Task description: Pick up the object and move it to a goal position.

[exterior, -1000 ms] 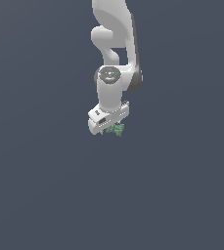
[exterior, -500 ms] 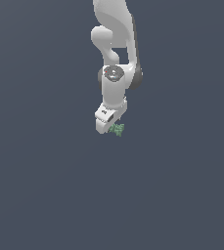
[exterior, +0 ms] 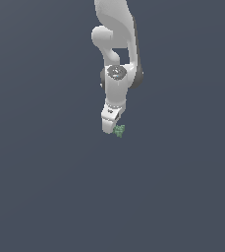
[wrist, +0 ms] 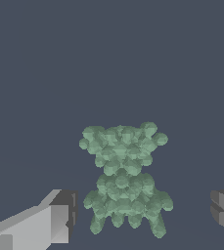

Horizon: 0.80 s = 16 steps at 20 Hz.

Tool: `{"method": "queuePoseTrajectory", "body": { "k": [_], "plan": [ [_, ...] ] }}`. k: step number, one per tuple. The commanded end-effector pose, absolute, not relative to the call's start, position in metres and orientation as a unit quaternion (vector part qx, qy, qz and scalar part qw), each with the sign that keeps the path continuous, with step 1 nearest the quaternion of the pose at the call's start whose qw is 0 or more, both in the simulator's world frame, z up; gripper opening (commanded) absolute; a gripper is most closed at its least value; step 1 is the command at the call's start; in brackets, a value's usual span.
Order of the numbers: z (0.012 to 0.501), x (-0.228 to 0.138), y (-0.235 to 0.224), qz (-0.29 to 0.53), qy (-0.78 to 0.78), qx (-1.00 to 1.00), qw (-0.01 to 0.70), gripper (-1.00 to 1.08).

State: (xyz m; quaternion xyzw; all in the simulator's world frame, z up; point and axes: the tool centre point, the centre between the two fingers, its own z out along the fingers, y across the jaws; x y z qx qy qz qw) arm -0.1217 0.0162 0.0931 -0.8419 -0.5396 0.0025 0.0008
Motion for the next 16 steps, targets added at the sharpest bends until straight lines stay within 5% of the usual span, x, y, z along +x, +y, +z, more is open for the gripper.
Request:
{"method": "queuePoseTrajectory", "body": {
  "k": [1, 16],
  "plan": [
    [0.092, -0.125, 0.018, 0.001, -0.555, -0.832, 0.000, 1.00],
    [0.077, -0.129, 0.019, 0.000, -0.569, -0.822, 0.000, 1.00]
  ]
}}
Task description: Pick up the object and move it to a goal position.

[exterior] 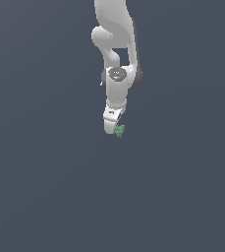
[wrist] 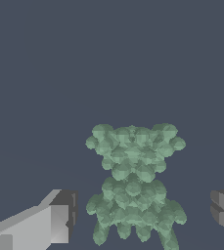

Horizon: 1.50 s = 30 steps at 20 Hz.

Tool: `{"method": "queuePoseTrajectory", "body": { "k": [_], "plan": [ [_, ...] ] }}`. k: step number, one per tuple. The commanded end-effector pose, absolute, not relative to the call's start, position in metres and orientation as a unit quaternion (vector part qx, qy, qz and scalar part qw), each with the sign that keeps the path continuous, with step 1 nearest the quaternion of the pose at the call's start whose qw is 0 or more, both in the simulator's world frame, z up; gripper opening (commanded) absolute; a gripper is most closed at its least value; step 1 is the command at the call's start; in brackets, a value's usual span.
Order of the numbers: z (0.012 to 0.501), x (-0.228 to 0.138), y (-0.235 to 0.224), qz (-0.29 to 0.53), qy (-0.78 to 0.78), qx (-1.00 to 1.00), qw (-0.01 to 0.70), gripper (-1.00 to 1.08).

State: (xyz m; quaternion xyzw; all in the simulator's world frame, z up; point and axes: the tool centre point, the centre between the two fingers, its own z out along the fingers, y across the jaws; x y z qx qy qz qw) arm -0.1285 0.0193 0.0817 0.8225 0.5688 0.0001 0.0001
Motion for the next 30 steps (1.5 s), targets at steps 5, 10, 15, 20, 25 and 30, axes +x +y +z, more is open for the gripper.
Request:
{"method": "queuePoseTrajectory", "body": {
  "k": [5, 10, 15, 20, 25, 30],
  "plan": [
    [0.054, -0.130, 0.020, 0.000, 0.570, 0.822, 0.000, 1.00],
    [0.043, -0.130, 0.020, 0.000, 0.571, 0.821, 0.000, 1.00],
    [0.041, -0.130, 0.019, 0.000, 0.571, 0.821, 0.000, -1.00],
    [0.041, -0.130, 0.019, 0.000, 0.571, 0.821, 0.000, -1.00],
    [0.043, -0.129, 0.019, 0.000, 0.571, 0.821, 0.001, -1.00],
    [0.055, -0.127, 0.018, 0.000, 0.571, 0.821, 0.001, -1.00]
  ]
}}
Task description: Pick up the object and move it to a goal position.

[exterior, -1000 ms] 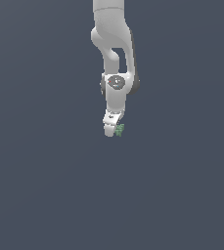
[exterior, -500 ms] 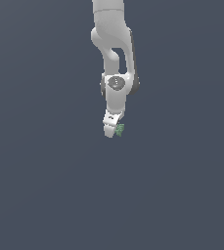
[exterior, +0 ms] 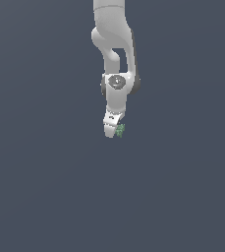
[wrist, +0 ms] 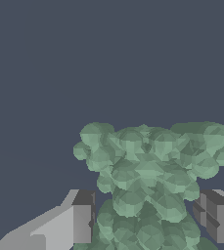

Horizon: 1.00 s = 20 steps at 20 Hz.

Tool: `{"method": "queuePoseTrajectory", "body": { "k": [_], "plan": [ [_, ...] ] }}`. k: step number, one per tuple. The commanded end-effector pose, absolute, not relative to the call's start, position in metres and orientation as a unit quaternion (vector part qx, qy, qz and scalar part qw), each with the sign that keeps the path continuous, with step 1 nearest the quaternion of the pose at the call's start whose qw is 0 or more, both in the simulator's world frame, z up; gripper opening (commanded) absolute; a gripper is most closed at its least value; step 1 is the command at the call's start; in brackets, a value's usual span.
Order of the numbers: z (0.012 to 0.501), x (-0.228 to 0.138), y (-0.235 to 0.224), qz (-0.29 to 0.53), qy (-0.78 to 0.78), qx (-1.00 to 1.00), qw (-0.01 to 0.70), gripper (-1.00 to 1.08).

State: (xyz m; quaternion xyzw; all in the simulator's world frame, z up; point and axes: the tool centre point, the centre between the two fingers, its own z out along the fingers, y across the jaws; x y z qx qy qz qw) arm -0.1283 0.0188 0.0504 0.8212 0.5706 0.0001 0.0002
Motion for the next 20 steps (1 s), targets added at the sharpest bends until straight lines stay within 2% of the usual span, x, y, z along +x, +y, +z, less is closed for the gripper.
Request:
{"method": "queuePoseTrajectory", "body": {
  "k": [1, 9, 20],
  "plan": [
    [0.059, -0.127, 0.018, 0.000, 0.571, 0.821, 0.001, -1.00],
    [0.108, -0.120, 0.016, 0.000, 0.571, 0.821, 0.000, -1.00],
    [0.212, -0.106, 0.013, 0.001, 0.572, 0.820, -0.001, -1.00]
  ]
}}
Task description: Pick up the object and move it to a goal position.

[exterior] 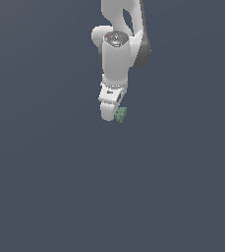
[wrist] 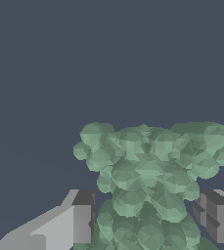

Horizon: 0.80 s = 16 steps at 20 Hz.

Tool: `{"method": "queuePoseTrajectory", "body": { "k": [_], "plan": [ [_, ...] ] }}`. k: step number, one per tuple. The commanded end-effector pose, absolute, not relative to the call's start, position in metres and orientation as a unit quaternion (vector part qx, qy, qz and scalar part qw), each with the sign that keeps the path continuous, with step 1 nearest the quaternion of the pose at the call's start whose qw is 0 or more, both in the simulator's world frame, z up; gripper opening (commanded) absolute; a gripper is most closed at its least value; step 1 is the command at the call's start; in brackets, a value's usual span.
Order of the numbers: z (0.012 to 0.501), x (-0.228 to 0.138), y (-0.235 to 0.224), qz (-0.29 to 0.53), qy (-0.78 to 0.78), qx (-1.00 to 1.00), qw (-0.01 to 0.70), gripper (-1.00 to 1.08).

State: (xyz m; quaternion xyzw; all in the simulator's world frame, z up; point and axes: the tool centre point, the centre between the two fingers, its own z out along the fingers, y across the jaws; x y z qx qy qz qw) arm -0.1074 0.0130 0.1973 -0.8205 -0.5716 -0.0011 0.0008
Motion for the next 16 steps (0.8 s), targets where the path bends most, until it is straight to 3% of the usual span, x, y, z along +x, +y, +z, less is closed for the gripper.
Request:
{"method": "queuePoseTrajectory", "body": {
  "k": [1, 16],
  "plan": [
    [0.222, -0.104, 0.012, -0.001, -0.572, -0.820, 0.001, -1.00],
    [0.340, -0.083, 0.005, 0.000, -0.571, -0.821, 0.000, -1.00]
  ]
}}
